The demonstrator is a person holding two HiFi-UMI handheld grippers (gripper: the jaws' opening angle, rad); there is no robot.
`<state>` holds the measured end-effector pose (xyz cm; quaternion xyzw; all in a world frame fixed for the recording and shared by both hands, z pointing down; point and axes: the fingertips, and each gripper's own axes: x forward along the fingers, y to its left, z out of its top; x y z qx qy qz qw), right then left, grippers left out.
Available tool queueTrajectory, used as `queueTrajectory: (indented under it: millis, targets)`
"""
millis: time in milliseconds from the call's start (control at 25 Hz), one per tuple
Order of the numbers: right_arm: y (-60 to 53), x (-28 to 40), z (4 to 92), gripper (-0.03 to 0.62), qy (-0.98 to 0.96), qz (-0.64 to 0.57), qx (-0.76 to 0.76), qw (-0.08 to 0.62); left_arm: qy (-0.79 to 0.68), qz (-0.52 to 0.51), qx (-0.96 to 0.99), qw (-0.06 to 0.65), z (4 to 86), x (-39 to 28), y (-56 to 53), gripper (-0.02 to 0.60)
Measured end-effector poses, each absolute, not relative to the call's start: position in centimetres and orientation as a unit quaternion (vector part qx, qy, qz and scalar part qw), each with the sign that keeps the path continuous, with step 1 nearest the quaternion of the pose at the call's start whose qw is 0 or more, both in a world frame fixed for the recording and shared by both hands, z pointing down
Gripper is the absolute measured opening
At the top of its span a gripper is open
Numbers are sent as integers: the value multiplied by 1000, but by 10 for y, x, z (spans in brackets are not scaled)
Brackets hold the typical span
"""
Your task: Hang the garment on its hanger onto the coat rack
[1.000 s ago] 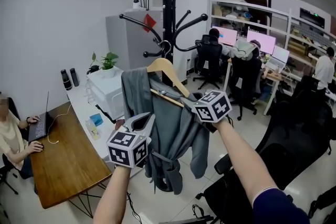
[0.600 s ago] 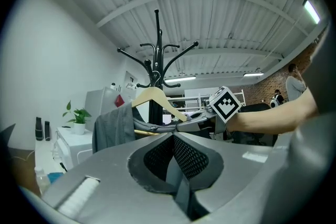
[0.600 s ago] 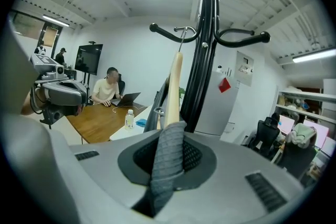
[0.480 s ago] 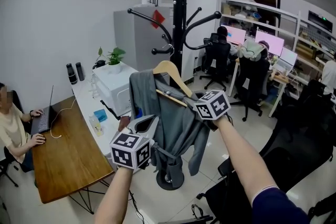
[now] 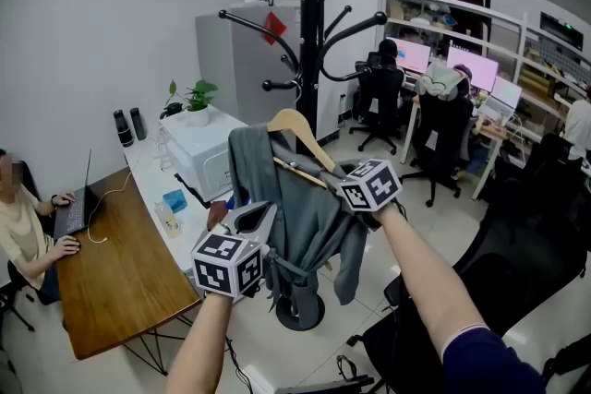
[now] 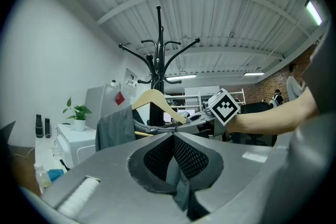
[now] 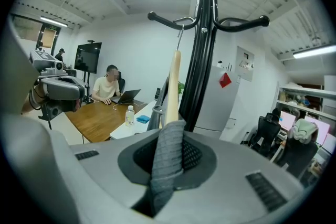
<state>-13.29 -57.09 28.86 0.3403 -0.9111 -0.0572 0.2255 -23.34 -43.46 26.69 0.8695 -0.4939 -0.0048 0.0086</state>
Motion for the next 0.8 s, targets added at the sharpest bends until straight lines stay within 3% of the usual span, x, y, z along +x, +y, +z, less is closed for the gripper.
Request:
queueTrajectory:
  millis: [440, 520, 600, 640, 800]
  targets:
    - [-574, -130, 290, 57, -887, -110, 380, 238, -492, 0, 870, 16, 275, -233, -427, 2]
    - [-576, -127, 289, 94, -882, -115, 394, 232, -492, 1, 870, 18, 277, -234, -424, 2]
    - [-576, -123, 287, 240, -880, -118, 403, 223, -493, 2, 870, 20, 280, -235, -421, 2]
    - [-574, -121, 286, 270, -879, -120, 405, 221, -494, 2, 869, 21, 281, -236, -420, 2]
    - [-559, -112, 270, 270, -878, -137, 411, 206, -495, 3, 868, 30, 291, -238, -418, 2]
